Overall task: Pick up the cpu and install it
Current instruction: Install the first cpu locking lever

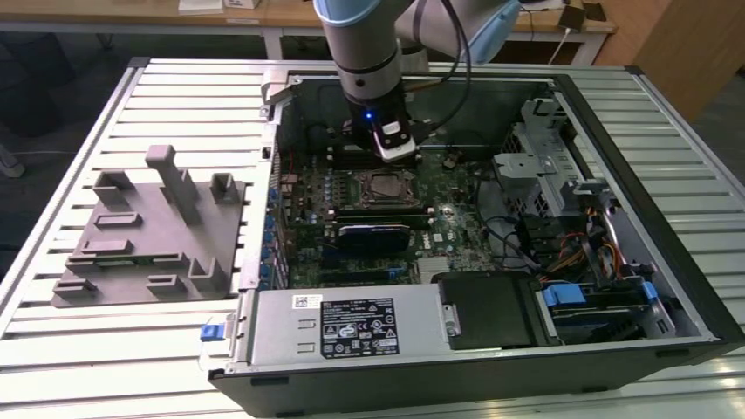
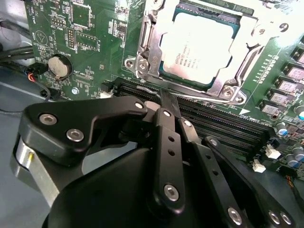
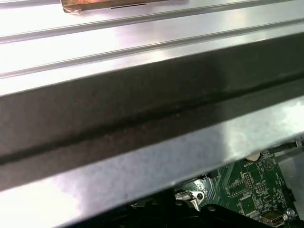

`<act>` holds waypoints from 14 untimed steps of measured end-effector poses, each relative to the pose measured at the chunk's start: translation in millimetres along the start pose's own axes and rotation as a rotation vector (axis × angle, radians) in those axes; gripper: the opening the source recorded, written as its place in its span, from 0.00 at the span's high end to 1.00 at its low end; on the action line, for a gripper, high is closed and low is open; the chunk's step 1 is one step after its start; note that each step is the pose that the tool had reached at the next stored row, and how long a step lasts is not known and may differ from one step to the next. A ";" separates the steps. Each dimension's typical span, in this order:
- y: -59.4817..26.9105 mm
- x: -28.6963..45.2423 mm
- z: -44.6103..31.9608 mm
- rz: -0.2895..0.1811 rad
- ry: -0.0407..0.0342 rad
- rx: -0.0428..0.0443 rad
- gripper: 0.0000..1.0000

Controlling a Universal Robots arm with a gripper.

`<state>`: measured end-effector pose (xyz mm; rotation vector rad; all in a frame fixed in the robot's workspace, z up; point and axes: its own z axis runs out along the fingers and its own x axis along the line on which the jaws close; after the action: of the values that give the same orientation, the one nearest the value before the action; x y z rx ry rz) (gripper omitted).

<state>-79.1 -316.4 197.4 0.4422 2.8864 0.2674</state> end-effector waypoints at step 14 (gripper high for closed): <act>-1.1 1.3 2.7 -0.002 -0.0028 0.0091 0.89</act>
<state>-80.0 -316.6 194.3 0.4408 2.8863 0.2531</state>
